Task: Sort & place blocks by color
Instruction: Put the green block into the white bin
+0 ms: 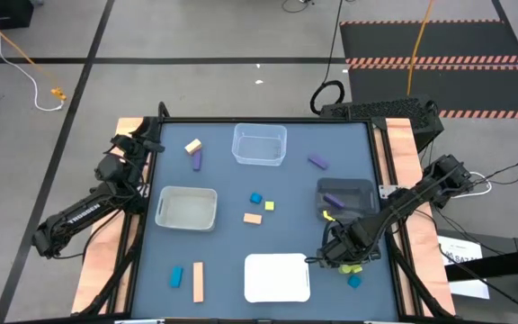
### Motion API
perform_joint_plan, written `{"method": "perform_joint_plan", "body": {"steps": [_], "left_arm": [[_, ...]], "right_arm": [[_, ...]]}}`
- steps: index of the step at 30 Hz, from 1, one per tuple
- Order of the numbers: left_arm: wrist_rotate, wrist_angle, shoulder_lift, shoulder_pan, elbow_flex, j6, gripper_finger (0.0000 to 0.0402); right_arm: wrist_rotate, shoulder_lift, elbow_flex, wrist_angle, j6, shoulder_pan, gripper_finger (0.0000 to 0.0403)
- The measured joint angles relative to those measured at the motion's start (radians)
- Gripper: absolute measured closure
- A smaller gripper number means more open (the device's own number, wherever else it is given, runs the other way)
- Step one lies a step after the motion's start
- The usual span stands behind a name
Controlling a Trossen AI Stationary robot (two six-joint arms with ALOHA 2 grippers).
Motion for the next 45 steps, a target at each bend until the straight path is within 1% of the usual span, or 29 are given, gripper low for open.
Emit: {"method": "perform_joint_plan", "body": {"steps": [3, 7, 10, 14, 18, 20, 22, 25, 28, 30, 37, 40, 45], "left_arm": [[0.0, 0.0, 0.0, 0.0, 0.0, 0.0, 0.0186], [0.0, 0.0, 0.0, 0.0, 0.0, 0.0, 0.0186], [0.0, 0.0, 0.0, 0.0, 0.0, 0.0, 0.0186], [0.0, 0.0, 0.0, 0.0, 0.0, 0.0, 0.0186], [0.0, 0.0, 0.0, 0.0, 0.0, 0.0, 0.0186], [0.0, 0.0, 0.0, 0.0, 0.0, 0.0, 0.0186], [0.0, 0.0, 0.0, 0.0, 0.0, 0.0, 0.0186], [0.0, 0.0, 0.0, 0.0, 0.0, 0.0, 0.0185], [0.0, 0.0, 0.0, 0.0, 0.0, 0.0, 0.0186], [0.0, 0.0, 0.0, 0.0, 0.0, 0.0, 0.0186], [0.0, 0.0, 0.0, 0.0, 0.0, 0.0, 0.0186], [0.0, 0.0, 0.0, 0.0, 0.0, 0.0, 0.0186], [0.0, 0.0, 0.0, 0.0, 0.0, 0.0, 0.0186]], "right_arm": [[-0.002, 0.0, -0.031, 0.075, 0.015, 0.0, 0.0175], [-0.004, 0.0, -0.097, 0.233, 0.032, 0.0, 0.0201], [-0.006, 0.0, -0.141, 0.312, 0.051, 0.0, 0.0237], [-0.054, -0.002, -0.171, 0.342, 0.06, 0.0, 0.0296], [-0.059, -0.006, -0.178, 0.37, 0.037, 0.0, 0.0296], [-0.045, -0.009, -0.18, 0.432, -0.003, -0.001, 0.0296], [-0.001, -0.026, -0.18, 0.515, -0.059, -0.004, 0.0296], [0.116, -0.066, -0.179, 0.653, -0.142, -0.015, 0.0296], [0.235, -0.114, -0.179, 0.711, -0.221, -0.027, 0.0296], [0.3, -0.151, -0.179, 0.713, -0.258, -0.035, 0.0296], [0.495, -0.293, -0.179, 0.588, -0.451, -0.075, 0.0296], [0.614, -0.349, -0.18, 0.592, -0.617, -0.102, 0.0296], [0.784, -0.409, -0.18, 0.736, -0.981, -0.171, 0.0296]]}}
